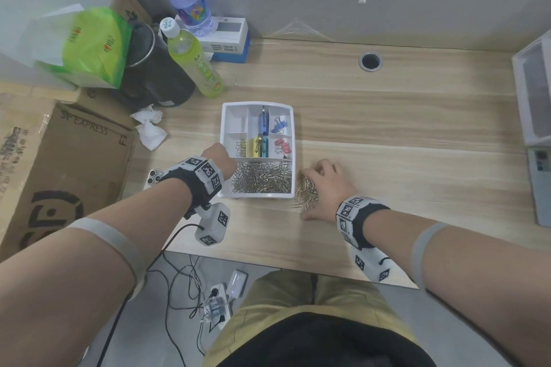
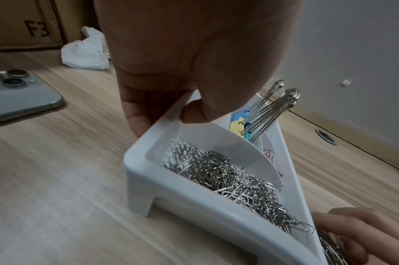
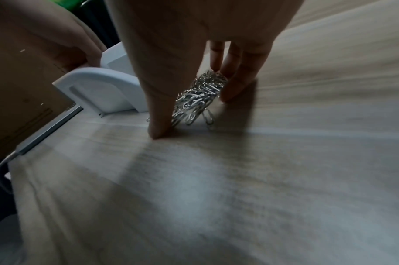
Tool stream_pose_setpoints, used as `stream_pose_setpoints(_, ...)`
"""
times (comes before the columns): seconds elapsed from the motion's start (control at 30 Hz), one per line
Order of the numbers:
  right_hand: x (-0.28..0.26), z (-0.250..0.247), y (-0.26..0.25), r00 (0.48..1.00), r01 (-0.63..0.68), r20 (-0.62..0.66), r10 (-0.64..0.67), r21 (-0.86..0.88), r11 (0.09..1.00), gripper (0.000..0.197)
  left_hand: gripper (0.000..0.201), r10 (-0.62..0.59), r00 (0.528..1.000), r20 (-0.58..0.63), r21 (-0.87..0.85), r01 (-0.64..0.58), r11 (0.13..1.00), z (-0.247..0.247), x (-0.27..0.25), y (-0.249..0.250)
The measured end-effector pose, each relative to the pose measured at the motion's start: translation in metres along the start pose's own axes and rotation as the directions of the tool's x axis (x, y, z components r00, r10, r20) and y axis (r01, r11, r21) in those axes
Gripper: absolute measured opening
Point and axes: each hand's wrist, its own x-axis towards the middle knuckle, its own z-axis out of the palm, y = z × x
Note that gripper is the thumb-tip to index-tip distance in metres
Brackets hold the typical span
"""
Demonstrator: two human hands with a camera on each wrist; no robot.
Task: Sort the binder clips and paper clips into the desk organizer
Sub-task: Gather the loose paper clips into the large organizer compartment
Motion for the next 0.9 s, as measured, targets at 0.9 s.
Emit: stream_pose_setpoints(0.9, 0.011, -0.038, -0.001, 0.999, 0.007, -0.045, 0.006, 0.276, 0.961, 0.017, 0.023, 0.011, 1.0, 0.024, -0.023, -0.01, 1.0, -0.004, -0.005, -0.001)
